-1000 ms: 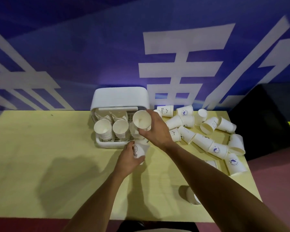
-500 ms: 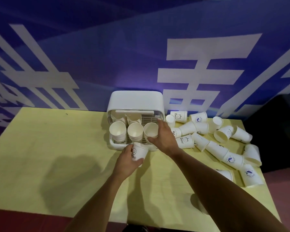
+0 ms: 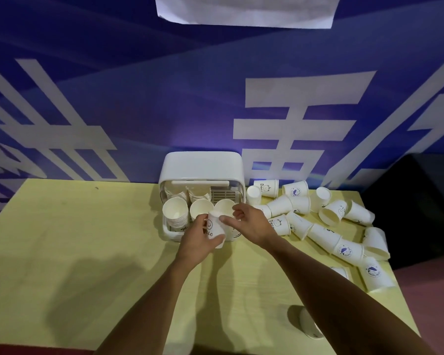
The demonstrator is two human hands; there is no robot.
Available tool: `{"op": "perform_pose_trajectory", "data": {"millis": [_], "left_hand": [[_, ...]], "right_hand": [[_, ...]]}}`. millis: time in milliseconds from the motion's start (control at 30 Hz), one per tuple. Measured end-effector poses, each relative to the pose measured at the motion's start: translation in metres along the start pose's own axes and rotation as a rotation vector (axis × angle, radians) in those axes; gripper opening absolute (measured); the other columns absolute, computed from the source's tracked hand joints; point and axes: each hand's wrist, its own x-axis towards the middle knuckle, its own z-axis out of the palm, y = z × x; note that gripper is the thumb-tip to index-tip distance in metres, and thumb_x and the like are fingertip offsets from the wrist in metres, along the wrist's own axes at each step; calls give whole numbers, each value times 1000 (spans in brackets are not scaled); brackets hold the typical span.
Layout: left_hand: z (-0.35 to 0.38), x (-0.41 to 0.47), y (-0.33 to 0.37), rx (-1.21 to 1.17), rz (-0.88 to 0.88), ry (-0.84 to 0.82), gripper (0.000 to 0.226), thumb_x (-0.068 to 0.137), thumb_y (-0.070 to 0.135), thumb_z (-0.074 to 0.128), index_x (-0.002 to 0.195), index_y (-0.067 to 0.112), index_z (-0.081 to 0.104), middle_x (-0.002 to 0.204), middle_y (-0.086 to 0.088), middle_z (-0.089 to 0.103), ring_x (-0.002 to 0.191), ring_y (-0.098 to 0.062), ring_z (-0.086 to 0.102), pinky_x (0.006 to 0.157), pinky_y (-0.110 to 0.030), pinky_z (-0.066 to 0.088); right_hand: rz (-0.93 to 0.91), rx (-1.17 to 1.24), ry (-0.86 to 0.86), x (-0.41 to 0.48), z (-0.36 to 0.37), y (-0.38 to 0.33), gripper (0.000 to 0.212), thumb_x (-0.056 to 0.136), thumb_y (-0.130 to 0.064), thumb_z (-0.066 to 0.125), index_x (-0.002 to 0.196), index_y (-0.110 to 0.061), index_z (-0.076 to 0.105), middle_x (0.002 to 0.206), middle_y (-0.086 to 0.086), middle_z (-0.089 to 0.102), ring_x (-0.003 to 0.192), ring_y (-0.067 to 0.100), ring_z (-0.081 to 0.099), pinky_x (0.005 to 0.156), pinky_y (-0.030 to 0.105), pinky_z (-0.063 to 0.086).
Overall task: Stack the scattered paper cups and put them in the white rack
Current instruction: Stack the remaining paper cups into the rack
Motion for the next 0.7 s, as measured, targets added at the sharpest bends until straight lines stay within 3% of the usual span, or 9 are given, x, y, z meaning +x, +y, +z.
{"op": "perform_pose_trajectory", "data": {"millis": [167, 333, 433, 533, 700], "left_hand": [[2, 5, 12, -40, 32, -21, 57, 61, 48, 81, 110, 47, 51, 98, 23, 67, 86, 10, 63, 71, -13, 49], [-1, 9, 10, -20, 31, -32, 56, 60, 51, 82, 106, 48, 49, 96, 24, 65, 87, 11, 62, 69, -9, 46], [0, 10, 0, 21, 11, -26, 57, 68, 43, 84, 113, 40, 49, 105, 14, 63, 95, 1, 61, 80, -20, 47], [3, 12, -8, 39, 7, -27, 53, 72, 38, 83, 115, 31, 53, 106, 9, 62, 95, -9, 61, 85, -28, 50], [3, 11, -12, 85, 14, -62, 58, 75, 34, 83, 124, 18, 56, 109, 5, 60, 95, -12, 61, 87, -32, 52]], "right_hand": [[27, -23, -109, 1, -3, -5, 77, 74, -69, 71, 133, -21, 55, 121, -5, 64, 109, 15, 61, 96, 34, 49], [-51, 92, 83, 3, -6, -18, 58, 73, -59, 74, 121, -31, 59, 109, -17, 66, 102, 6, 63, 85, 25, 52], [-84, 158, 196, 8, -13, -27, 60, 72, -45, 78, 125, -34, 53, 113, -19, 61, 104, 6, 58, 87, 27, 52], [-151, 73, 183, 12, -14, -29, 67, 72, -33, 82, 131, -31, 50, 121, -12, 56, 110, 9, 54, 92, 32, 50], [-195, -193, 200, 15, -1, -26, 81, 75, -41, 81, 142, -25, 38, 129, 2, 47, 114, 19, 50, 87, 34, 51]]}}
